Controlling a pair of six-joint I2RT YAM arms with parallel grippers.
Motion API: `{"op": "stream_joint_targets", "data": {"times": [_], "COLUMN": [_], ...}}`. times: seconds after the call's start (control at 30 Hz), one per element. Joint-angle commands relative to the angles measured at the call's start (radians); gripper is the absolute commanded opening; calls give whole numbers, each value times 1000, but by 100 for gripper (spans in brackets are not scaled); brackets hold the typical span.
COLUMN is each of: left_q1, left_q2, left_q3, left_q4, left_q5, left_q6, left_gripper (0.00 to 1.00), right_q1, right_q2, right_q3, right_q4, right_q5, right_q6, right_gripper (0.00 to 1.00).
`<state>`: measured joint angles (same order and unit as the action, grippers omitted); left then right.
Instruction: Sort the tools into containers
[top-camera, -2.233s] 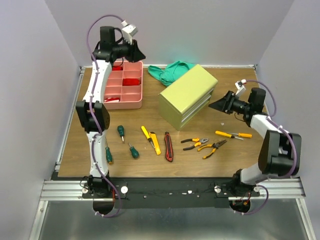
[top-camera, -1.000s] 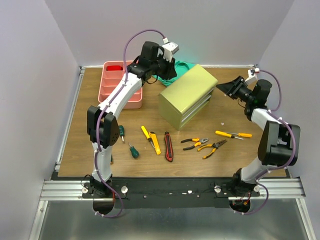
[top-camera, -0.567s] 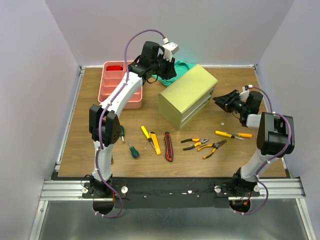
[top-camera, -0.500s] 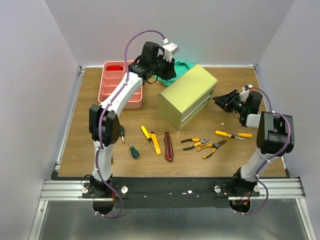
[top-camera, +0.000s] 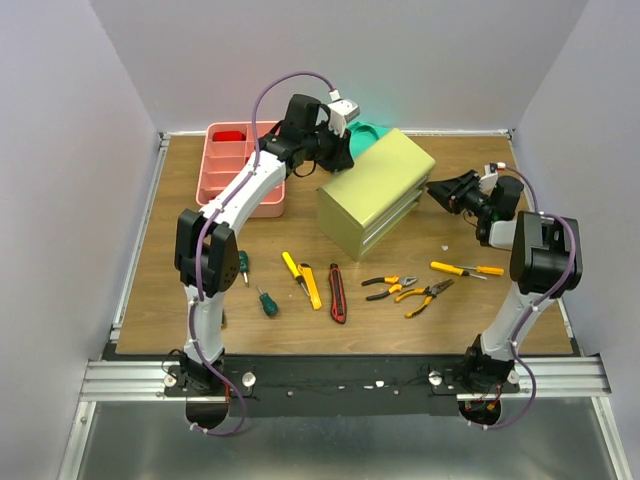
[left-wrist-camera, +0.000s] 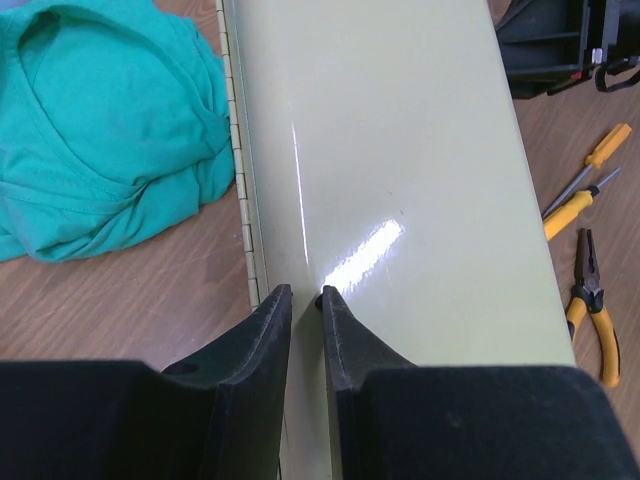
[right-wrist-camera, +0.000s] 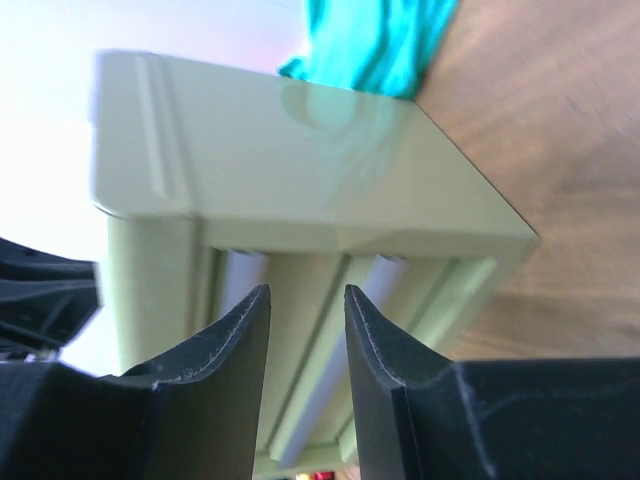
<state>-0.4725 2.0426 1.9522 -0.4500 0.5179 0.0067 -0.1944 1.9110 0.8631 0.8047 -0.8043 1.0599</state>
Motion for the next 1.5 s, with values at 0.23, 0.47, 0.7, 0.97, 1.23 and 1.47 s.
{"op": "stream_joint_targets", "data": {"times": [0.23, 0.47, 0.7, 0.97, 1.23, 1.47], "left_q1": [-3, -2, 0, 0, 6, 6], "left_q2": [2, 16, 34, 54, 67, 71], "left_q3": [-4, -3, 5, -2, -13, -26], "left_q4": [-88, -90, -93, -92, -107, -96], "left_q5": [1, 2, 8, 24, 22, 13], "left_q6": [47, 49, 49, 39, 50, 53], "left_gripper": [27, 27, 27, 27, 27, 27], "right_q1": [26, 36, 67, 111, 177, 191], "right_q2": [88, 134, 168, 250, 341, 388], "right_q3": [109, 129, 100, 105, 178, 244], "right_q4": [119, 129, 293, 500, 701, 809], "right_q5": [-53, -62, -75, -39, -6, -6], "right_q6": [91, 139, 267, 373, 472, 531], "right_gripper": [44, 44, 43, 45, 41, 23]}}
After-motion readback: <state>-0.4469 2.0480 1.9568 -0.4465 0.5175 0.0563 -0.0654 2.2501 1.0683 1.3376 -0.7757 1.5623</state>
